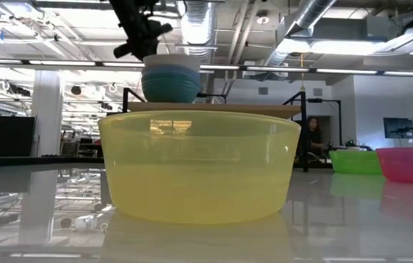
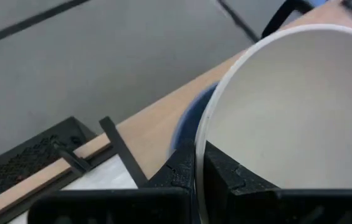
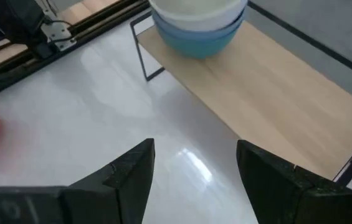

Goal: Place and stack bowls onto a shelf
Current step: Stack the gray bowl on top of the blue bowl on the shelf

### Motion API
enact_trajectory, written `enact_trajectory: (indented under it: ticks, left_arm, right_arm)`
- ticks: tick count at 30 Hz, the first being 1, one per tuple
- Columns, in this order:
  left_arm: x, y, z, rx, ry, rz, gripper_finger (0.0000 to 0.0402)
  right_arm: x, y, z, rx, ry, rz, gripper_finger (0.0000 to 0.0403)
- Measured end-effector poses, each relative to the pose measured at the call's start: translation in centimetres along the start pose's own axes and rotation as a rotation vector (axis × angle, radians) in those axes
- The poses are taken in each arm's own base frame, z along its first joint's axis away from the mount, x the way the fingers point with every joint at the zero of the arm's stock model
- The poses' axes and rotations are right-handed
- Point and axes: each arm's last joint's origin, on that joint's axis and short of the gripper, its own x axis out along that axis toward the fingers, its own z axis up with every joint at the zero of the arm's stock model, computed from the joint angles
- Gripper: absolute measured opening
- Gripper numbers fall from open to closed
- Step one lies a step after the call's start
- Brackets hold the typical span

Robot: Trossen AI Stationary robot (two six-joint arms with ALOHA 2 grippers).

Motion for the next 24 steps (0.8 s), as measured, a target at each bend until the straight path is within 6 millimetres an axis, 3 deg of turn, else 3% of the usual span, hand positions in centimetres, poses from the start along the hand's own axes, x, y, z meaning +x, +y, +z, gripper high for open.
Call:
enact_trajectory:
  ticks: [5,12,24]
  left_arm:
    - [1.8,-0.1,-0.4,0.005,0.072,-0.003,0.0000]
    - [2.0,0.0,-0.5,0.004,0.097,-0.013,0.0023]
    - [-1.7,1.4,1.6,-0.012,0.099,0.020,0.0130]
  right_arm:
    - [0.6,0.1,0.1,0.002,0.012,-0.006,0.0254]
    - [0.6,0.1,0.0,0.002,0.020,-0.009,0.0254]
    - [0.6,0.1,0.0,0.021,0.020,-0.008,0.0254]
